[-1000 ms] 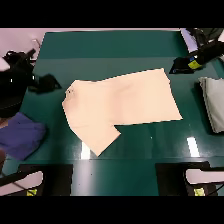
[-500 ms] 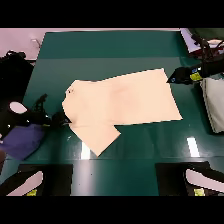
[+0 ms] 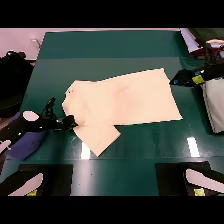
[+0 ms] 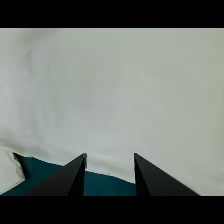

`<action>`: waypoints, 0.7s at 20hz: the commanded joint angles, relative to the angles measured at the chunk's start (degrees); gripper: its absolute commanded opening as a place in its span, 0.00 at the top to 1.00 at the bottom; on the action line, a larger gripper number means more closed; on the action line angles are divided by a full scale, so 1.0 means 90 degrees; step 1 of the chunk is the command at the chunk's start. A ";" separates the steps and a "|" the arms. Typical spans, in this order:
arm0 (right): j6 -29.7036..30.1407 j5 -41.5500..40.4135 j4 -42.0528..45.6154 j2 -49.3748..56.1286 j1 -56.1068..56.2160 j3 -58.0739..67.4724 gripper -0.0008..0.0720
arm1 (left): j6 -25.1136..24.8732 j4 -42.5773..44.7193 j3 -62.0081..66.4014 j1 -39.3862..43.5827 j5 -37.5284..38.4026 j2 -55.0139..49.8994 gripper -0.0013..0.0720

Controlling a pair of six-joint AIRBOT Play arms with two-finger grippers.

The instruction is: Fold the shirts.

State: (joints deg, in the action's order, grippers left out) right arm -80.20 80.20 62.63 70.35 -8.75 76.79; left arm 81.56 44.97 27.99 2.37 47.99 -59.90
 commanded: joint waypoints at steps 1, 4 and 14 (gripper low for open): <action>0.0075 0.0219 0.0056 -0.0053 -0.0760 -0.0583 0.52 | 0.0024 0.0209 0.0435 0.0109 0.0255 0.0017 0.95; 0.0092 0.0192 0.0056 -0.0090 -0.1807 -0.1693 0.50 | 0.0019 0.0466 0.1093 0.0109 0.0673 0.0017 0.95; 0.0716 -0.1248 -0.1263 0.0590 -0.3330 -0.3978 0.38 | -0.0063 0.0437 0.1566 0.0109 0.0566 0.0015 0.95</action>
State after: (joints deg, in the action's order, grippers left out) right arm -77.21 72.10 59.09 72.79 -37.47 44.12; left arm 81.10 48.84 41.63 3.36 53.52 -59.81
